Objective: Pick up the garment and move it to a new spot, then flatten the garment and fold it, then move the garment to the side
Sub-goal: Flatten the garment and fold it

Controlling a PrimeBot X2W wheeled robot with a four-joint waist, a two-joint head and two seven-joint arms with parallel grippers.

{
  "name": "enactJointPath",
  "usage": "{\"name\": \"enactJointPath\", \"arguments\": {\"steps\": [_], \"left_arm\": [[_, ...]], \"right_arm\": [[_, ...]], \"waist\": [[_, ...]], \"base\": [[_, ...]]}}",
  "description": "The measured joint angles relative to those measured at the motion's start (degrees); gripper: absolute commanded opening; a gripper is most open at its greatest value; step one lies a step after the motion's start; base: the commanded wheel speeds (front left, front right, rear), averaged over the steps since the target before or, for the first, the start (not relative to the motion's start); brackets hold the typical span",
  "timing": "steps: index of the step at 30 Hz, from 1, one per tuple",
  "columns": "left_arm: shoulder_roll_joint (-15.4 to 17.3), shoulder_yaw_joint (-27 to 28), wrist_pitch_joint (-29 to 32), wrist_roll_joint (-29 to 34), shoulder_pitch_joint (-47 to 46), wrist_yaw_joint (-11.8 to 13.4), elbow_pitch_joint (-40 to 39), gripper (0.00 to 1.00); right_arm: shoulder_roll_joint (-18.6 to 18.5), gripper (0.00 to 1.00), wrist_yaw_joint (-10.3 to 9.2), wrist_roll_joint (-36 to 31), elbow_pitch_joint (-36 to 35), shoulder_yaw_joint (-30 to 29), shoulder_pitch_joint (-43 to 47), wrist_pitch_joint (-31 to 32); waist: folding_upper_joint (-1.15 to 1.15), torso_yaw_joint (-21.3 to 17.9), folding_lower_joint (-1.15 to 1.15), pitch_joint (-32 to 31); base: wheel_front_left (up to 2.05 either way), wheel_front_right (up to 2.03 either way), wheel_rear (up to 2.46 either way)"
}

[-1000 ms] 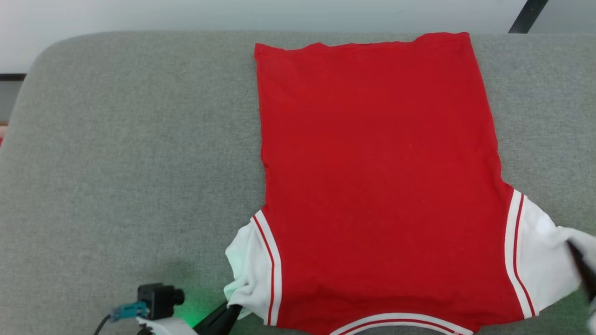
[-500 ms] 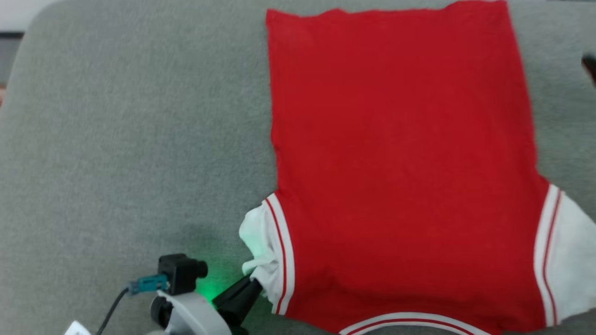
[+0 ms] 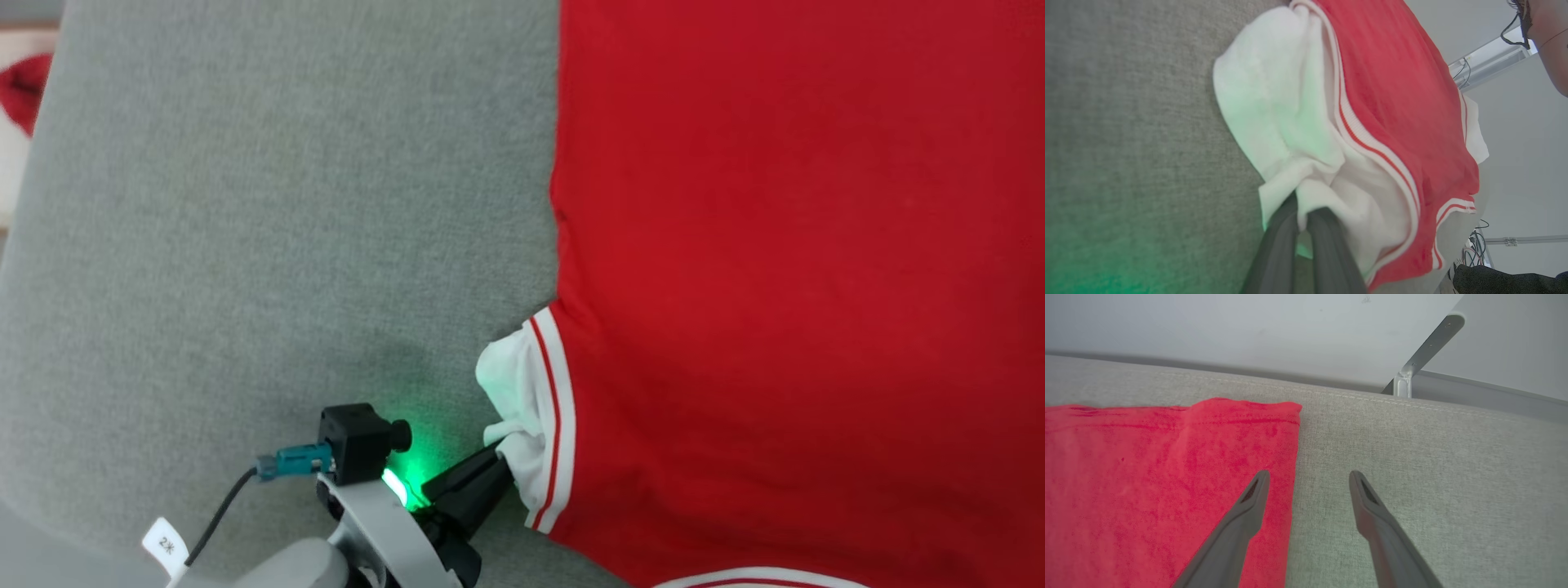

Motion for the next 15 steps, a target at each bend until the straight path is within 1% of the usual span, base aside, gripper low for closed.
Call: {"name": "enactJointPath", "arguments": {"steps": [2,3,4,7,14,15], "left_arm": [[0.1,-0.6,-0.5,0.0,-0.7,-0.1,-0.7,0.00],[0.1,-0.6,-0.5,0.0,-0.7,-0.1,-0.7,0.00],[0.3,-1.2,-1.1,0.0,-1.2,-0.3,-1.4,0.00],[0.3,-2.0,-2.0,-0.4,-2.1,-0.4,-2.0,0.00],[1.0,-3.4,-3.5,-1.2,-3.3,-0.5,-2.9,0.00],[1.2,-3.6,-3.8,-1.3,-3.4,-0.5,-2.9,0.00]], "right_arm": [[0.5,1.00,0.00,-1.5,2.7,-0.9,-2.7,-0.5],[0.5,1.00,0.00,-1.5,2.7,-0.9,-2.7,-0.5],[0.9,1.00,0.00,-3.6,5.0,-0.7,-4.6,-1.1],[2.0,1.00,-0.01,-4.6,8.3,-0.7,-5.3,-1.4],[2.2,1.00,-0.01,-6.7,12.3,-1.2,-9.2,-1.5],[2.4,0.96,-0.01,-6.8,12.6,-1.2,-9.4,-1.6]], "waist": [[0.00,0.8,0.00,1.5],[0.00,0.8,0.00,1.5],[0.00,1.4,0.00,2.9],[0.00,2.1,0.00,4.6],[0.00,2.7,0.00,6.7],[0.00,2.5,0.00,6.7]], "base": [[0.00,0.00,0.00],[0.00,0.00,0.00],[0.00,0.00,0.00],[0.00,0.00,0.00],[0.00,0.00,0.00],[0.00,0.00,0.00]]}}
